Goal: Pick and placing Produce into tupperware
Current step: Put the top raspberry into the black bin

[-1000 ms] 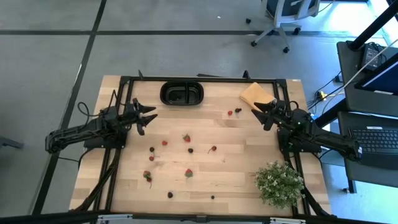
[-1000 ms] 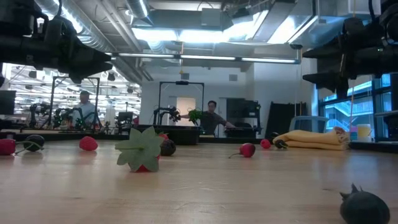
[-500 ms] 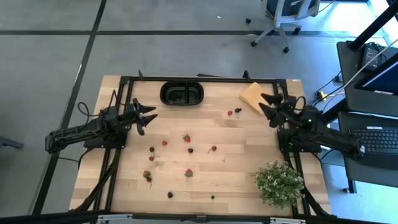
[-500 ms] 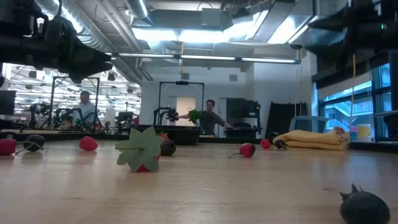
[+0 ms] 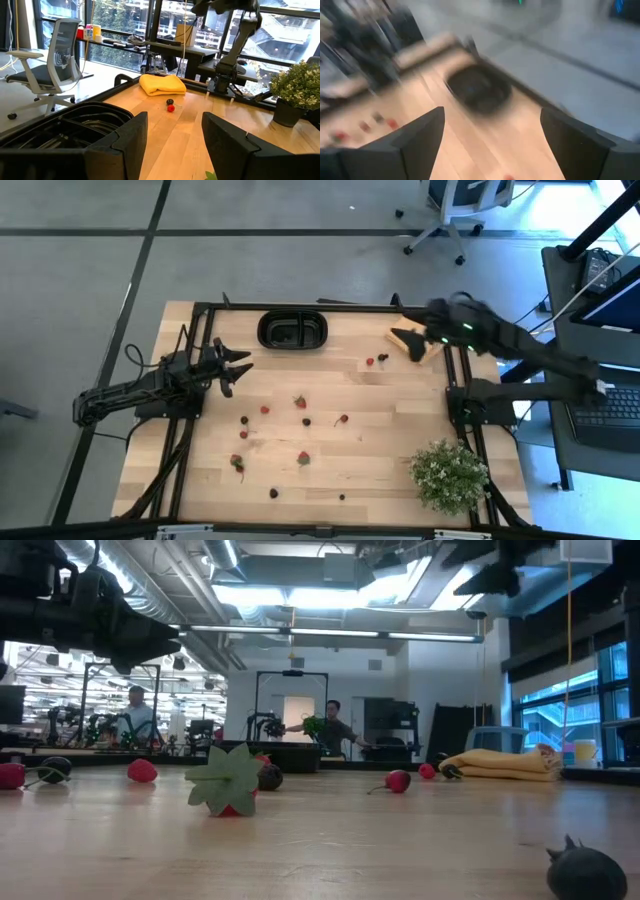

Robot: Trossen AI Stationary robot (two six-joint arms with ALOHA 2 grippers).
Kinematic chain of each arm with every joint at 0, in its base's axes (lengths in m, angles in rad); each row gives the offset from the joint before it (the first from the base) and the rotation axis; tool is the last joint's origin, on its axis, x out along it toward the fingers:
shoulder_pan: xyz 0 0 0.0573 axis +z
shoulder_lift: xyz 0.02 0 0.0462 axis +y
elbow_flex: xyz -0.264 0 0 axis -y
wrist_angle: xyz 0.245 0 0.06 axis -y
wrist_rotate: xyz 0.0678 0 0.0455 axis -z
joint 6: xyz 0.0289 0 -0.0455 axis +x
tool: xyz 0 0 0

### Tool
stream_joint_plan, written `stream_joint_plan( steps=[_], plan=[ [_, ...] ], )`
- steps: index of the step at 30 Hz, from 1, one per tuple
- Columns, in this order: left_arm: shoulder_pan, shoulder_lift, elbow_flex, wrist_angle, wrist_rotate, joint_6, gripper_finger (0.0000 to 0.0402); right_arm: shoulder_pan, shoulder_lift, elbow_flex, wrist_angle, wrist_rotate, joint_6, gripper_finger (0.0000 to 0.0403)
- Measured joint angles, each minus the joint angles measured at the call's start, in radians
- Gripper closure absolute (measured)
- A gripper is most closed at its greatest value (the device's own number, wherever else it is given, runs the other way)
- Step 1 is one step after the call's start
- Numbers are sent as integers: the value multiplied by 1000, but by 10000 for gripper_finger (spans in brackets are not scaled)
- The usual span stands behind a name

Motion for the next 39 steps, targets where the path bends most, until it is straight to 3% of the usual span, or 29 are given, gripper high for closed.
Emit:
stream_joint_plan(
  steps=[7, 12, 16, 23, 39],
  plan=[
    [0, 0, 0, 0, 1, 0, 220, -47, 397, 289, -332, -2, -50, 73],
    [0, 0, 0, 0, 1, -2, 220, -80, 607, 348, -366, -146, -102, 73],
    [0, 0, 0, 0, 2, -3, 220, -82, 732, 348, -381, -163, -166, 73],
    [0, 0, 0, 0, 2, -4, 220, -85, 880, 348, -398, -164, -292, 73],
    [0, 0, 0, 0, 2, -4, 220, -117, 1066, 348, -381, -163, -292, 73]
  ],
)
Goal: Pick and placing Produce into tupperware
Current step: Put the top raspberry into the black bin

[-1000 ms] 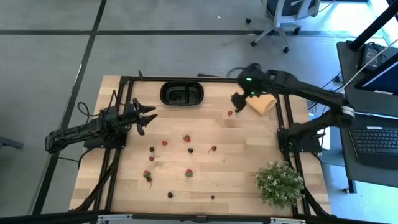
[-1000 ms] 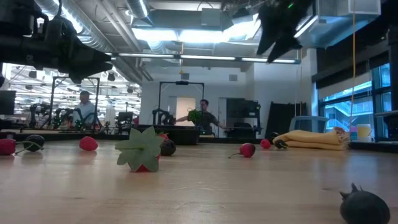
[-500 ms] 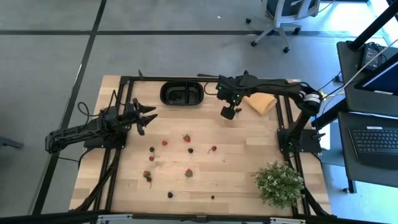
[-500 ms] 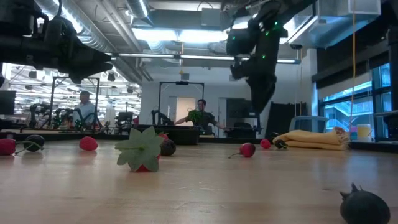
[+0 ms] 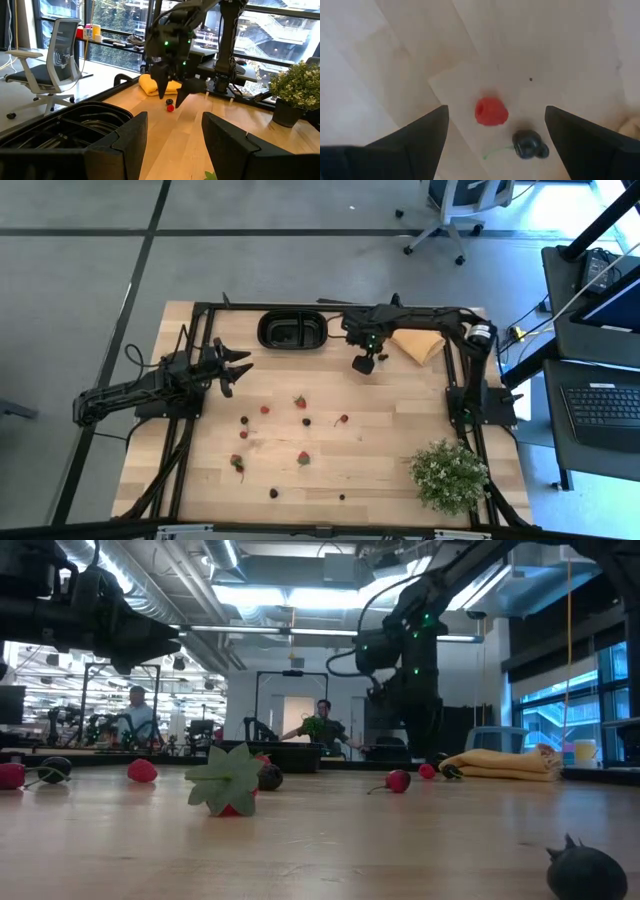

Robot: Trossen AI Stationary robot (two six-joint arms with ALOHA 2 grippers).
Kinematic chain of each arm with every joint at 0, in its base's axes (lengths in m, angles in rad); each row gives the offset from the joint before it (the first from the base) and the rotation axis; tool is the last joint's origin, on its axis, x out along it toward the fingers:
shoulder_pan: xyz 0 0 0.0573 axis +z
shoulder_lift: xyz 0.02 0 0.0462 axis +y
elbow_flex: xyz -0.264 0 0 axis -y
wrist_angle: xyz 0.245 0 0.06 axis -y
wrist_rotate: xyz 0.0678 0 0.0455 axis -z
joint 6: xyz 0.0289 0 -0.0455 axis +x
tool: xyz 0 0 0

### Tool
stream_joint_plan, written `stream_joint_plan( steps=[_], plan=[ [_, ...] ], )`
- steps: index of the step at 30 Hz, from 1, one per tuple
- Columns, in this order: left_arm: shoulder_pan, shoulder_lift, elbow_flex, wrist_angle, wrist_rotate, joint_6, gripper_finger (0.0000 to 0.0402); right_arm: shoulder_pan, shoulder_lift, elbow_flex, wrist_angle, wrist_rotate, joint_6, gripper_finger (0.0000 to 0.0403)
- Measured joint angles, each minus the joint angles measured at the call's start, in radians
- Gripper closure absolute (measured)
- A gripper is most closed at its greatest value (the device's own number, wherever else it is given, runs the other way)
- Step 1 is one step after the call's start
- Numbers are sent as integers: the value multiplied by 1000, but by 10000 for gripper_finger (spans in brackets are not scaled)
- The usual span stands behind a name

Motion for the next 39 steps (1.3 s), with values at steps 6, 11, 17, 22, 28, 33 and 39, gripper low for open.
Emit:
stream_joint_plan(
  steps=[6, 11, 17, 22, 28, 33, 39],
  plan=[
    [0, 0, 0, 0, 0, 0, 220, 0, 46, 0, 2, 0, -19, 73],
    [0, 0, 0, 0, 0, 0, 220, -1, 56, 0, 1, 0, -21, 73],
    [0, 0, 0, 0, 0, 0, 220, -7, 56, 0, 0, -5, -21, 76],
    [0, 0, 0, 0, 0, 0, 220, -9, 56, 0, 0, -27, -20, 100],
    [0, 0, 0, 0, 0, 0, 220, -9, 56, -23, 23, -27, -21, 138],
    [0, 0, 0, 0, 0, 0, 220, -9, 48, -81, 52, -24, -20, 150],
    [0, 0, 0, 0, 0, 1, 220, -9, 47, -103, 90, -23, 3, 166]
  ],
)
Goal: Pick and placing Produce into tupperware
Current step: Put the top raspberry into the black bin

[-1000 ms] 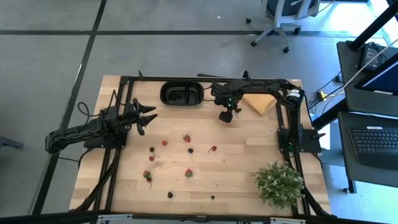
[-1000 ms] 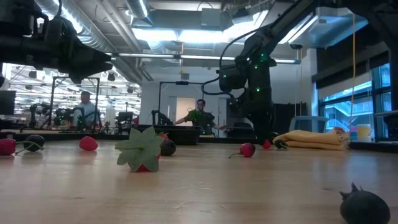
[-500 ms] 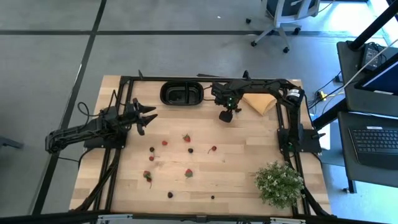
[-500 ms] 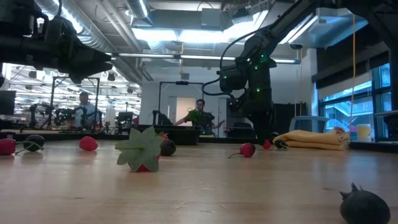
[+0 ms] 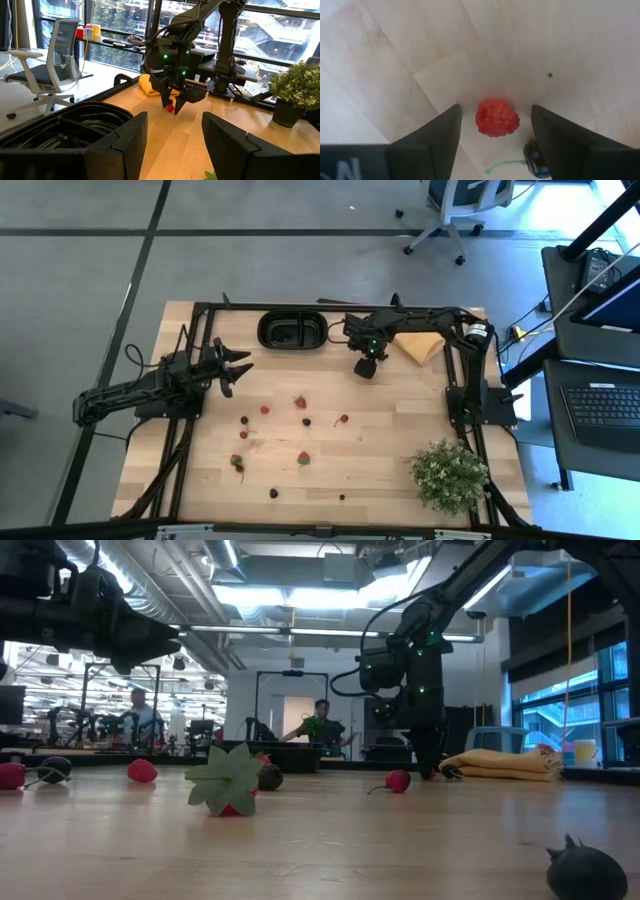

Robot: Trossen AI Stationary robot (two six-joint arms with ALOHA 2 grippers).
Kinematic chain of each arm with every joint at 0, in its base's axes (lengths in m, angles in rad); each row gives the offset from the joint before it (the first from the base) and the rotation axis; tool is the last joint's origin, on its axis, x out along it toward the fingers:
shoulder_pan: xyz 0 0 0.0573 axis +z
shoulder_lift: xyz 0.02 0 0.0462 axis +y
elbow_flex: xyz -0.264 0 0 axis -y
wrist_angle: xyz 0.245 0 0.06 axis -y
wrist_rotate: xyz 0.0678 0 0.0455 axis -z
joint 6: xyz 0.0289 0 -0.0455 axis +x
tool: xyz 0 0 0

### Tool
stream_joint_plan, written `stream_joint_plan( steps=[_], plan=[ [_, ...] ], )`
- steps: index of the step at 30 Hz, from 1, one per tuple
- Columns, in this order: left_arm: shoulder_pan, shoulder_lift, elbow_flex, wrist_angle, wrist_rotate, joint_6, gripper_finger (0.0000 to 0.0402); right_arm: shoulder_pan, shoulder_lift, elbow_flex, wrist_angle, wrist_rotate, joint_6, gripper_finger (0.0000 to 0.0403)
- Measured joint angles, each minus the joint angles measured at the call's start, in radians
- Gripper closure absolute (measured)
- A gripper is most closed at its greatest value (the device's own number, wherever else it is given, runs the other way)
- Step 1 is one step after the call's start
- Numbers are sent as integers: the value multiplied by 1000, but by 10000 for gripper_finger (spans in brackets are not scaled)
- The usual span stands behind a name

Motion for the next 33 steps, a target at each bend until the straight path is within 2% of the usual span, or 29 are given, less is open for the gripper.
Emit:
stream_joint_plan(
  steps=[16, 21, 27, 33],
  plan=[
    [0, 0, 0, 0, 0, 0, 220, 0, 2, -2, 6, 18, 2, 280],
    [0, 0, 0, 0, 0, 0, 220, 2, 7, 20, -15, 20, 3, 287],
    [0, 0, 0, 0, 0, 0, 220, 27, 21, 150, -122, 23, 26, 285],
    [0, 0, 0, 0, 0, 0, 220, 64, 15, 353, -116, 23, 31, 286]
  ],
)
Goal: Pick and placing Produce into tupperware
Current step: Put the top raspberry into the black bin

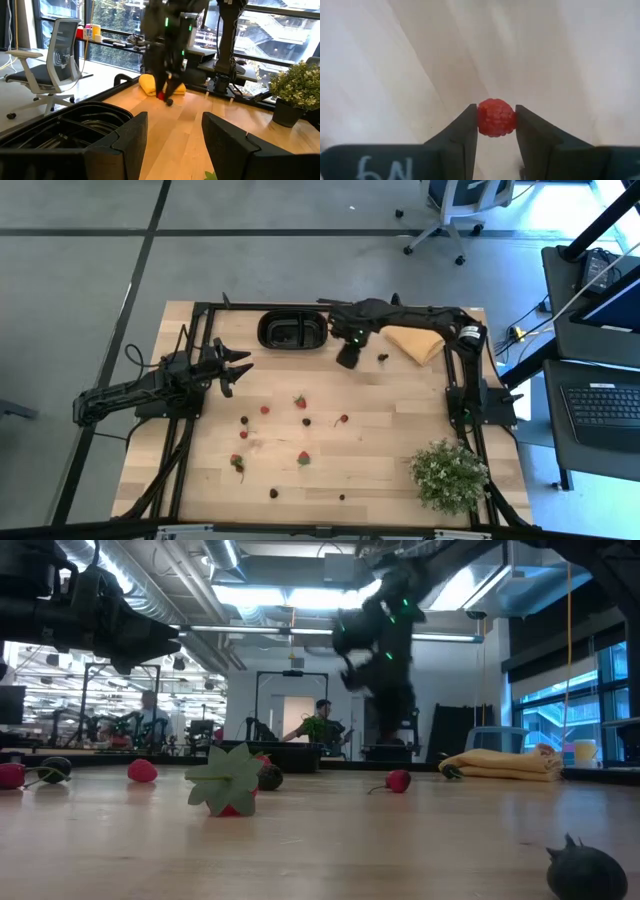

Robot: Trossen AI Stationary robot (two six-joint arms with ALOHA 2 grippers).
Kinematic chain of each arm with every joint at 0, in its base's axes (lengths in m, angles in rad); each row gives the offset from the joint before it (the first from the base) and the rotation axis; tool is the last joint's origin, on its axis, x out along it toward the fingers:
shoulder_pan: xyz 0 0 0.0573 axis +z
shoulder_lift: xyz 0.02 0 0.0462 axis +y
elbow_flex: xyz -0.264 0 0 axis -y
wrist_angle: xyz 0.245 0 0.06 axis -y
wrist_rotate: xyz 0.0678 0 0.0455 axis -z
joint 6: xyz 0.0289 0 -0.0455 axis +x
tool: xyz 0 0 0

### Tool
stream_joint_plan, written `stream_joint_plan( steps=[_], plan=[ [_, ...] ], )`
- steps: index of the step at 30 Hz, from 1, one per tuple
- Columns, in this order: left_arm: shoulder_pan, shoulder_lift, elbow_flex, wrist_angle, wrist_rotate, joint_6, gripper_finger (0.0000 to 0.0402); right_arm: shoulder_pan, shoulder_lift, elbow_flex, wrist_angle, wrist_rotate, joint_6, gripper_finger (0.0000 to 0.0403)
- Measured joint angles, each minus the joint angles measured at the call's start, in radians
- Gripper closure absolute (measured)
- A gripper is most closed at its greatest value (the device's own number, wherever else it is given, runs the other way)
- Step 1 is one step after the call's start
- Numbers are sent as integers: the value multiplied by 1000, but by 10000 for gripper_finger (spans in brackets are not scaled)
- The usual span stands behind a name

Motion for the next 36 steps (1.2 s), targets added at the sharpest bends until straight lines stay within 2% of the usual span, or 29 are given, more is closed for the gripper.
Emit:
stream_joint_plan(
  steps=[7, 13, 19, 30, 36],
  plan=[
    [0, 0, 0, 0, 0, 0, 220, 10, -2, 200, 173, 1, 47, 286],
    [0, 0, 0, 0, 0, 2, 220, 10, -3, 304, 221, 1, 55, 286],
    [0, 0, 0, 0, 0, 1, 220, 7, 14, 318, 288, 0, 71, 286],
    [0, 0, 0, 0, 0, -31, 220, -26, 190, 318, 294, -16, 73, 286],
    [0, 0, 0, 0, 0, -31, 220, -39, 241, 318, 293, -19, 73, 286]
  ],
)
